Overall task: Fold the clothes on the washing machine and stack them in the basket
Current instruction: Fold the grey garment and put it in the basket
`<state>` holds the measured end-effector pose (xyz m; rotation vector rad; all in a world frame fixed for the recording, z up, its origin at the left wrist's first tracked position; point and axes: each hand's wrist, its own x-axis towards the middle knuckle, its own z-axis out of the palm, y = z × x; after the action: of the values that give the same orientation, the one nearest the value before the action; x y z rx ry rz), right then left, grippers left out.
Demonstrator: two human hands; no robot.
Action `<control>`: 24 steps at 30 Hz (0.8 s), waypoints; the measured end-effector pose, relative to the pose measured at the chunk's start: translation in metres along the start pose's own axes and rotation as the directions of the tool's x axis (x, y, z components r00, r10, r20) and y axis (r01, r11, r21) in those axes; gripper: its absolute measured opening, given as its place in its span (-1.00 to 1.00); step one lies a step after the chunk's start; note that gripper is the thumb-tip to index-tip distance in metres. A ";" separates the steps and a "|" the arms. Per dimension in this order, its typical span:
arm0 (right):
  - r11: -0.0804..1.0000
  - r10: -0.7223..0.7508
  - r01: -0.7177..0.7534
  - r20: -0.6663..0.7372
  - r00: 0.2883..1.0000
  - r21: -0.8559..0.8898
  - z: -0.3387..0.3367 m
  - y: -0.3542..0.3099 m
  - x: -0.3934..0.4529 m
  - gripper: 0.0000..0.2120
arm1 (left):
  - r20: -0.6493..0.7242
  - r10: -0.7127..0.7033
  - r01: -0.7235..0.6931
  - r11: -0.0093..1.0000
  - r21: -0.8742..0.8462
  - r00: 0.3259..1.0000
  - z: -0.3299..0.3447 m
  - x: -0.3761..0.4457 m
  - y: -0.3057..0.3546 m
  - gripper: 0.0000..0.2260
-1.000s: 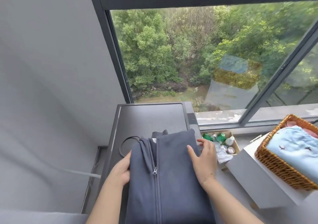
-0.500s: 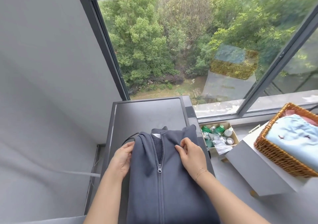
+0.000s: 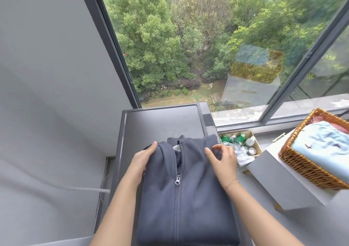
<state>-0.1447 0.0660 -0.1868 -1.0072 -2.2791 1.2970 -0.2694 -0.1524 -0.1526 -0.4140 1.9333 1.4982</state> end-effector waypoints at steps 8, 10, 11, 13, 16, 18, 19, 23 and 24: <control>0.969 0.095 -0.103 0.045 0.994 0.225 -0.001 -0.007 0.003 -0.83 | 0.361 0.152 -0.045 0.957 -0.288 0.920 0.011 -0.018 0.011 -0.80; 0.934 0.130 -0.112 -0.030 0.991 0.340 -0.009 -0.010 0.007 -0.81 | 0.414 0.239 -0.017 0.881 -0.473 0.878 0.008 -0.023 0.013 -0.85; 0.923 0.145 -0.111 -0.066 0.987 0.369 -0.013 -0.010 0.008 -0.82 | 0.374 0.244 -0.042 0.879 -0.475 0.895 0.010 -0.020 0.013 -0.89; 0.947 0.153 -0.118 -0.096 0.983 0.298 -0.016 -0.009 0.008 -0.85 | 0.216 0.199 -0.154 0.966 -0.209 0.956 0.017 -0.002 0.006 -0.85; 0.995 0.078 -0.084 -0.102 0.992 -0.053 -0.009 -0.003 0.000 -0.92 | -0.115 0.185 -0.158 0.965 0.209 0.976 0.021 0.016 -0.009 -0.82; 0.993 0.025 -0.040 -0.131 0.991 -0.115 -0.005 -0.003 -0.004 -0.87 | -0.211 0.207 -0.179 0.973 0.145 0.955 0.018 0.020 -0.008 -0.88; 0.996 0.006 -0.018 -0.129 0.992 -0.090 -0.004 -0.006 -0.005 -0.90 | -0.218 0.172 -0.159 0.984 0.080 0.961 0.014 0.022 -0.004 -0.79; 0.999 -0.014 0.012 -0.026 1.000 -0.052 0.002 -0.018 -0.010 -0.86 | -0.036 -0.050 0.049 0.999 -0.012 0.998 0.014 0.023 0.006 -0.67; 0.998 -0.026 0.026 -0.011 1.000 -0.061 0.005 -0.024 -0.011 -0.83 | -0.014 -0.049 0.049 0.999 -0.002 0.999 0.016 0.023 0.007 -0.70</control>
<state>-0.1497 0.0473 -0.1686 -0.9992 -2.3276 1.2150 -0.2855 -0.1320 -0.1648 -0.4697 1.9195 1.4692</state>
